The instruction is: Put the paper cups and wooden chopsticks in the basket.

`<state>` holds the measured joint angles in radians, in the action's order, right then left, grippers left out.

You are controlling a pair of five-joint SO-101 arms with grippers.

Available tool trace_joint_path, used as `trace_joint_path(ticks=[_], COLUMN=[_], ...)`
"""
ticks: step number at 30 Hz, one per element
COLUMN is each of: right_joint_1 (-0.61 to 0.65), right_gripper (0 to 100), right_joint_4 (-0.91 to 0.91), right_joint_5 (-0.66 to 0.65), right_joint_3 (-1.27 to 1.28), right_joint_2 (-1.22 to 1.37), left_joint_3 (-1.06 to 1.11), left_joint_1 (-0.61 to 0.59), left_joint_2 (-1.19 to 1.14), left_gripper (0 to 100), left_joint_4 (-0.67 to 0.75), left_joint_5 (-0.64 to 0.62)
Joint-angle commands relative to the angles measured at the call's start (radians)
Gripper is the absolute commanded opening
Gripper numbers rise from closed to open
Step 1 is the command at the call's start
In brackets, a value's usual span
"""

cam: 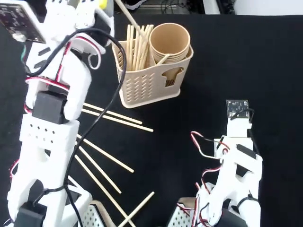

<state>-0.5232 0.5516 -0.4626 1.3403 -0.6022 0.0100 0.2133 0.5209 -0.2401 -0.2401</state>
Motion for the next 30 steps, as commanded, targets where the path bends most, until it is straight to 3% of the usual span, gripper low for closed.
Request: trace_joint_path(ticks=[1, 10, 17, 23, 30], right_joint_1=[0.009, 0.009, 0.009, 0.009, 0.009], right_gripper=[5.4, 5.4, 5.4, 5.4, 5.4], right_joint_4=[-0.012, -0.012, -0.014, -0.014, -0.014], right_joint_5=[-0.008, -0.008, -0.008, -0.008, -0.008], right_joint_3=[-0.004, -0.004, -0.004, -0.004, -0.004], right_joint_2=[-0.025, -0.025, -0.025, -0.025, -0.025], left_joint_3=[-0.050, -0.008, -0.004, -0.033, -0.042], left_joint_1=[0.056, 0.087, 0.013, -0.005, -0.074], left_joint_2=[0.003, -0.080, -0.092, -0.081, -0.081], left_gripper=[3, 3, 3, 3, 3], left_joint_4=[0.017, 0.023, 0.023, 0.015, 0.015], left_joint_5=[0.035, 0.071, 0.068, -0.091, -0.100])
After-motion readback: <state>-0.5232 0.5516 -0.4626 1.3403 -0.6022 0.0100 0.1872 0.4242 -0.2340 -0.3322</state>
